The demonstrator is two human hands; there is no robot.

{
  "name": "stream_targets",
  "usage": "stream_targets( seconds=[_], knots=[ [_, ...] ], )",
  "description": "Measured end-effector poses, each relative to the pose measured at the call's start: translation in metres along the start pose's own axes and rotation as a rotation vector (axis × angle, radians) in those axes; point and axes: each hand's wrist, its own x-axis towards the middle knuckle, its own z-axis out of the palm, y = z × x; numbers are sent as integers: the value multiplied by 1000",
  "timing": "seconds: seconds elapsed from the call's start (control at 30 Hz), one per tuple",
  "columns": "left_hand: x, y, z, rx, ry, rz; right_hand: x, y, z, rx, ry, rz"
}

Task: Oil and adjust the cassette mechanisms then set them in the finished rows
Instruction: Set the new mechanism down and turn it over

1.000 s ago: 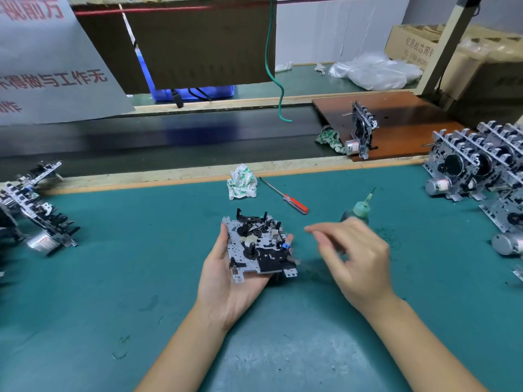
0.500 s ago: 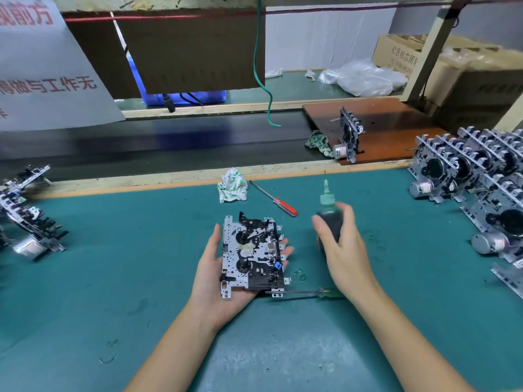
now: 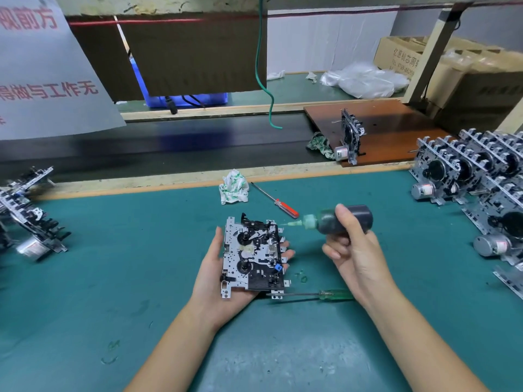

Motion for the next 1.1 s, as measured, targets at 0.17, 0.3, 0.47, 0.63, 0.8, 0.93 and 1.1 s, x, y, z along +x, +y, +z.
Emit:
stream_targets(
  seconds=[0.17,0.3,0.47,0.63,0.8,0.93,1.1],
  knots=[
    [1,0,-1,13,4,9,-2,10,3,-199,80,-92],
    [1,0,-1,19,0,13,0,14,1,-283,117,-174],
    [0,0,1,6,-1,8,-1,14,2,-326,118,-216],
    [0,0,0,-4,7,3,-2,13,3,-357,116,-220],
    [0,0,2,-14,14,7,-2,13,4,-381,112,-224],
    [1,0,1,17,17,18,-1,14,3,-381,119,-236],
    [0,0,1,33,24,18,0,16,2,-375,121,-245]
  ],
)
